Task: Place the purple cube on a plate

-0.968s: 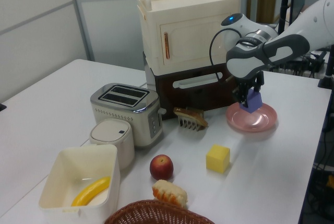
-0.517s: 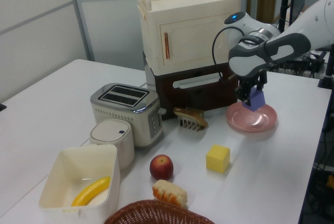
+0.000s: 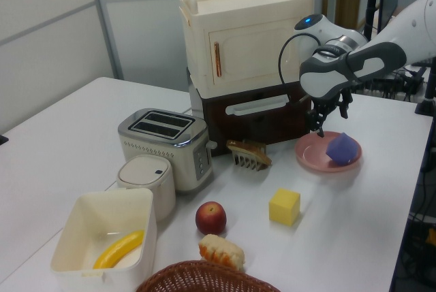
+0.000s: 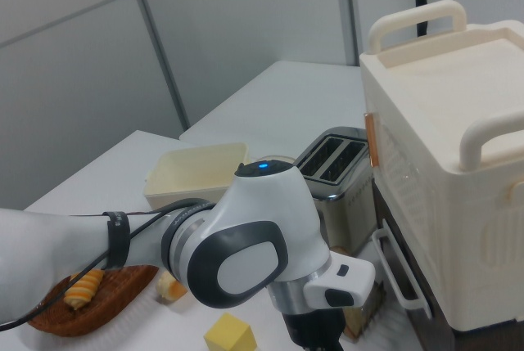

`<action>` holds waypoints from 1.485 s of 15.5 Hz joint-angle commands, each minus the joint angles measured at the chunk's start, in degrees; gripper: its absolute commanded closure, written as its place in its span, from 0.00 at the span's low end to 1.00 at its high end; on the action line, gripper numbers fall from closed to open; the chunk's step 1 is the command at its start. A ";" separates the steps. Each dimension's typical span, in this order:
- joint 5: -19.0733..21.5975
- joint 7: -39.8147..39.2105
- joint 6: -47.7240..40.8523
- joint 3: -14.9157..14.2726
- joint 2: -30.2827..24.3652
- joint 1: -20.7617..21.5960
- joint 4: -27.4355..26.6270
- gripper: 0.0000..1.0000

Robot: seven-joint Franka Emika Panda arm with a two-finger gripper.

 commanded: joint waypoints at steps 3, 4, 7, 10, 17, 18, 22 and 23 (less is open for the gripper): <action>-0.64 -0.73 -0.51 0.46 -1.08 1.30 2.96 0.00; -0.20 -1.87 -0.78 0.54 -1.25 1.48 4.37 0.00; 0.59 -2.76 -2.27 0.63 -2.91 3.23 7.89 0.00; 7.59 -2.76 -10.68 1.07 -6.16 5.70 13.94 0.00; 23.35 -2.58 -19.59 9.15 -7.85 5.96 19.07 0.00; 23.88 -2.49 -18.89 10.12 -7.58 6.57 18.72 0.00; 26.52 -0.92 -19.15 9.87 -6.52 12.44 19.07 0.00; 26.43 -0.21 -19.41 9.43 -6.61 14.21 19.07 0.00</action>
